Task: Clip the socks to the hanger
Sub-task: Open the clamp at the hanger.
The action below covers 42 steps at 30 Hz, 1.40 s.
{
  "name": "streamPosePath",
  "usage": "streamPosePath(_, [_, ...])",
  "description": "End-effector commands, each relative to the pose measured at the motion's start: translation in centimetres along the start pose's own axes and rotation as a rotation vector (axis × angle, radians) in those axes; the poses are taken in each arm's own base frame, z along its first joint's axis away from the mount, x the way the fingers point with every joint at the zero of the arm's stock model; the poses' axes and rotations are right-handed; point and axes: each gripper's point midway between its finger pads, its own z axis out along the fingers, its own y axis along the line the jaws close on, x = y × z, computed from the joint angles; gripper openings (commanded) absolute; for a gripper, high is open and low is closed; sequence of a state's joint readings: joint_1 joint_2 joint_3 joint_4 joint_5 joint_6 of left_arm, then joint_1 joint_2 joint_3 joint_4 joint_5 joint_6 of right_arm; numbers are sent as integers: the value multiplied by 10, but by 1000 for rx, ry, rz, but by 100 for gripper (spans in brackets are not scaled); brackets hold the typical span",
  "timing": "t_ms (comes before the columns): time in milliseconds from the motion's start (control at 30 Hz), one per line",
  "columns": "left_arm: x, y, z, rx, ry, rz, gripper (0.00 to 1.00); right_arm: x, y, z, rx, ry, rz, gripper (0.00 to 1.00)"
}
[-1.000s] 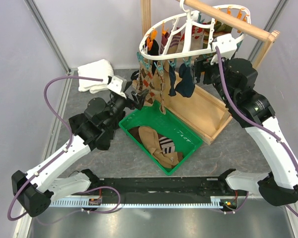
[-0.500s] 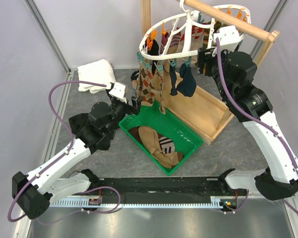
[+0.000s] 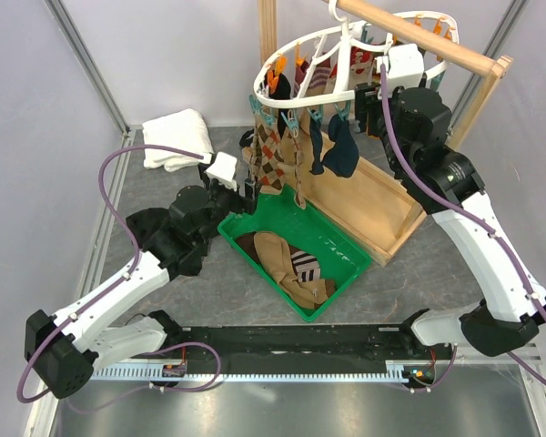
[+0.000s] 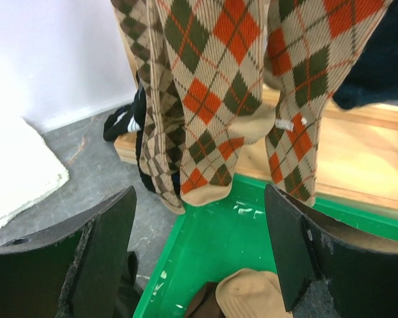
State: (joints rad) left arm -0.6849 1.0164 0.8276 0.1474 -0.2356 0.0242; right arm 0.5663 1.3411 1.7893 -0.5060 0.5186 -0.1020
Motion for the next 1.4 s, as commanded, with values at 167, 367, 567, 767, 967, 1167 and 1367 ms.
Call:
streamPosePath(167, [-9,9,3,-47,1,11,84,-28,-9,-8,75,-53,24,68])
streamPosePath(367, [-6,7,4,-38,10,9,84,-22,-10,-11,103,-24,27,53])
streamPosePath(567, [-5,4,6,-27,19,3,84,-7,-4,-14,88,17,53,42])
streamPosePath(767, [-4,3,6,-21,20,-1,84,12,10,-14,43,49,145,29])
streamPosePath(967, [-2,1,7,-13,26,-6,84,27,22,-11,13,48,239,12])
streamPosePath(1167, [-1,-2,8,2,30,-8,84,43,37,-7,-23,37,333,0])
streamPosePath(1367, [10,-10,13,38,70,0,84,57,47,-2,-55,44,415,0])
